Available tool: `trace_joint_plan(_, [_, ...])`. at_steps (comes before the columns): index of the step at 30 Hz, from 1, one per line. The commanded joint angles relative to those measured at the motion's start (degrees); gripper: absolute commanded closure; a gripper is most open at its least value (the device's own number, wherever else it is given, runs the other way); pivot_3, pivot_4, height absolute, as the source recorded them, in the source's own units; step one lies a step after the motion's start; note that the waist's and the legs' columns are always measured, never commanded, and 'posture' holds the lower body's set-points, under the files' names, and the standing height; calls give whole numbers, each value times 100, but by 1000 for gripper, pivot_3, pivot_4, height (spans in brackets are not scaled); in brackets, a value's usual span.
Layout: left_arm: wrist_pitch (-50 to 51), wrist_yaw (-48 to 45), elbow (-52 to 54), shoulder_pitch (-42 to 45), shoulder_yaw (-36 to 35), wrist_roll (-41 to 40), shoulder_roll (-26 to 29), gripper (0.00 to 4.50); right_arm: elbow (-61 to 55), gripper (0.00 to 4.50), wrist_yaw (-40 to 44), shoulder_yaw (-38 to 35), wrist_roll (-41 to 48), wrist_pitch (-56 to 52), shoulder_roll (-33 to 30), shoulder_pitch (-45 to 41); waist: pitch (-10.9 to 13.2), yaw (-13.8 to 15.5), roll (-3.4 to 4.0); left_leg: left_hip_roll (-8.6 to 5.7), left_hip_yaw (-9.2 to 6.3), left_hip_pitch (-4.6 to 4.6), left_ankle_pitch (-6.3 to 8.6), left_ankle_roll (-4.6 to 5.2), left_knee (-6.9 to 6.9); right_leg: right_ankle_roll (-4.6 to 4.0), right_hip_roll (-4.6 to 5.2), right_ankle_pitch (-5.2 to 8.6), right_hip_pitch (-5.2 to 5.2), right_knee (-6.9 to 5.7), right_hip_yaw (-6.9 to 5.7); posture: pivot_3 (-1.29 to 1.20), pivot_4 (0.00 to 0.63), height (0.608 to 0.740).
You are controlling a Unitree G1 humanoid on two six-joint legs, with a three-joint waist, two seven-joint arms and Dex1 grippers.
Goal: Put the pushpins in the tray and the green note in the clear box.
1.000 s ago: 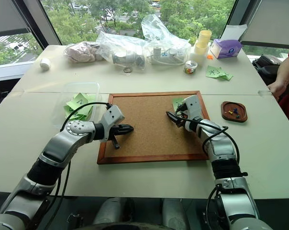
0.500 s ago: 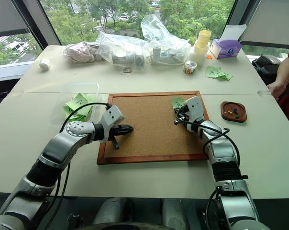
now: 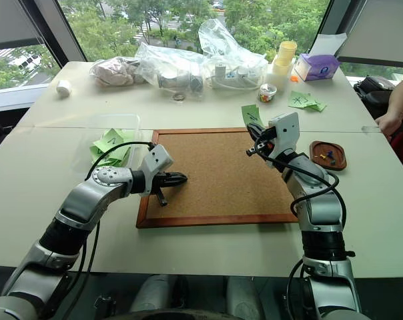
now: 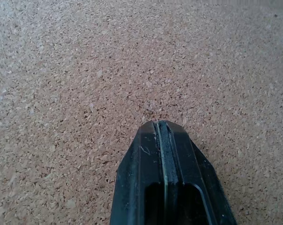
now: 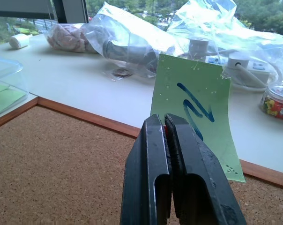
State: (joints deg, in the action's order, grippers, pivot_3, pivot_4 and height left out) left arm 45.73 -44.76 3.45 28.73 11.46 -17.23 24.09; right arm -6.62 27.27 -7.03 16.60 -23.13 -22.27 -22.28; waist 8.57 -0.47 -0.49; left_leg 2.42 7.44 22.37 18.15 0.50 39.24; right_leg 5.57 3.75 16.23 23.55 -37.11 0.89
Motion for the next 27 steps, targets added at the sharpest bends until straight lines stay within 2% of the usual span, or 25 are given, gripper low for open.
trace_joint_plan(1, [369,53,-204,642,-808,-683,-271,2642,-430,4500,117,-36,55,-40,-234,-71,11,-22,-14,0,0,10,-1,-1,1,3,-6,-2,11,0,-3,0,150,735])
trace_joint_plan(6, [716,274,-805,1491,-1426,-1308,-822,188,-552,4500,321,25,33,-84,-512,-137,21,-36,-24,1,1,26,-6,-10,-7,17,-20,-9,32,0,-4,0,150,735])
trace_joint_plan(7, [740,420,-1086,1687,-1527,-1362,-1040,88,-569,4500,360,59,6,-80,-561,-151,21,-32,-24,1,3,26,-6,-10,-8,19,-20,-8,32,0,-3,0,150,735])
trace_joint_plan(14, [223,889,-3184,2941,-2153,-1658,-2374,88,-670,4500,390,197,-65,-85,-643,-214,37,-21,-49,-5,3,38,-7,-10,-2,27,-20,-11,40,2,-4,0,150,735])
trace_joint_plan(22, [-958,667,-4972,3747,-2151,-1356,-2783,88,-798,4500,306,289,-123,-97,-612,-202,37,-38,-49,-19,4,71,-15,-24,-8,30,-28,-13,84,0,-4,0,150,735])
trace_joint_plan(26, [-1271,888,-5868,4150,-2536,-1455,-2951,88,-944,4500,247,281,-146,-126,-611,-156,38,-21,-49,-24,1,84,-16,-25,-2,35,-27,-15,91,1,-5,0,150,735])
trace_joint_plan(27, [-1316,905,-5982,4205,-2608,-1468,-2970,324,-968,4500,242,281,-149,-134,-613,-144,38,-22,-49,-27,-3,88,-16,-25,-2,35,-27,-16,91,3,-6,0,150,735])
